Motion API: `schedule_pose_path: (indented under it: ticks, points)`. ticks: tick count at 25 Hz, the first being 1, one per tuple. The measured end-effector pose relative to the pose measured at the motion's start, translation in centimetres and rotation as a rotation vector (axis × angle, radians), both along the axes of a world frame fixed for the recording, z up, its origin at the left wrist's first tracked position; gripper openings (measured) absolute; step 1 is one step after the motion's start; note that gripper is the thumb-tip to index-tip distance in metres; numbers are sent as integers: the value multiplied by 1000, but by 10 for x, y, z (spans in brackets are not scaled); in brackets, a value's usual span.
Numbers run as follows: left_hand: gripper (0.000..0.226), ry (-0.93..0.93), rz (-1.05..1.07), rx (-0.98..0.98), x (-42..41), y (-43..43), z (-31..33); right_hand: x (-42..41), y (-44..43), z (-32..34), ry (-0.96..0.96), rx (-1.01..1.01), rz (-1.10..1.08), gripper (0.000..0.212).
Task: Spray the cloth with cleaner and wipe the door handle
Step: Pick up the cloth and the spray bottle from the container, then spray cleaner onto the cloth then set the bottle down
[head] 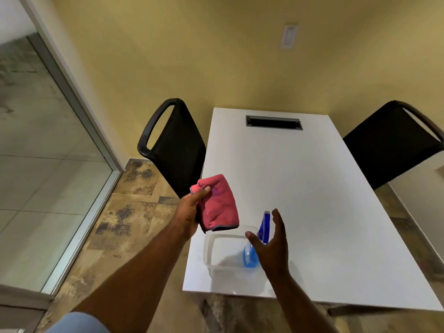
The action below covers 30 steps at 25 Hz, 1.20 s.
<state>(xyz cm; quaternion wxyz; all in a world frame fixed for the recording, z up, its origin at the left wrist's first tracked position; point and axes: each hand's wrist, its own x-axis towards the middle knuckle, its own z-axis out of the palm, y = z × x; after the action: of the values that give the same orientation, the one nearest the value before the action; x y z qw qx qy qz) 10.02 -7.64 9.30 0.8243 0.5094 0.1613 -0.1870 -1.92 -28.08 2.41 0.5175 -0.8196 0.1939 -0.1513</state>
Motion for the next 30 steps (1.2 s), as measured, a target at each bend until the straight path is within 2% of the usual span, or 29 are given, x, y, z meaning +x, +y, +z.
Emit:
schedule_pose_path:
  ticks: [4, 11, 13, 16, 18, 22, 25, 30]
  points:
    - [18, 8, -11, 24, -4, 3, -10, -4, 2, -30, 33, 66, 26, 102]
    - [37, 0, -5, 47, -6, 14, -21, 12, 7, -46, -22, 234, -35, 76]
    - [35, -11, 6, 53, -5, 18, -21, 16, 7, -44, -54, 226, -41, 60]
    - [28, -32, 5, 58, -1, 21, -16, 22, 11, -34, -95, 172, -50, 18]
    - [25, -49, 1, 60, 2, 21, -8, 27, 13, -22, -134, 132, -40, 3]
    - [30, -92, -15, 104, 9, 22, 19, 37, 24, 31, -263, -29, -23, 21]
    - [40, -163, -17, 116, 20, 24, 47, 47, 31, 90, -416, -114, -8, 20]
    - [42, -353, -33, 144, 44, 32, 128, 52, 46, 198, -567, -214, 109, 29]
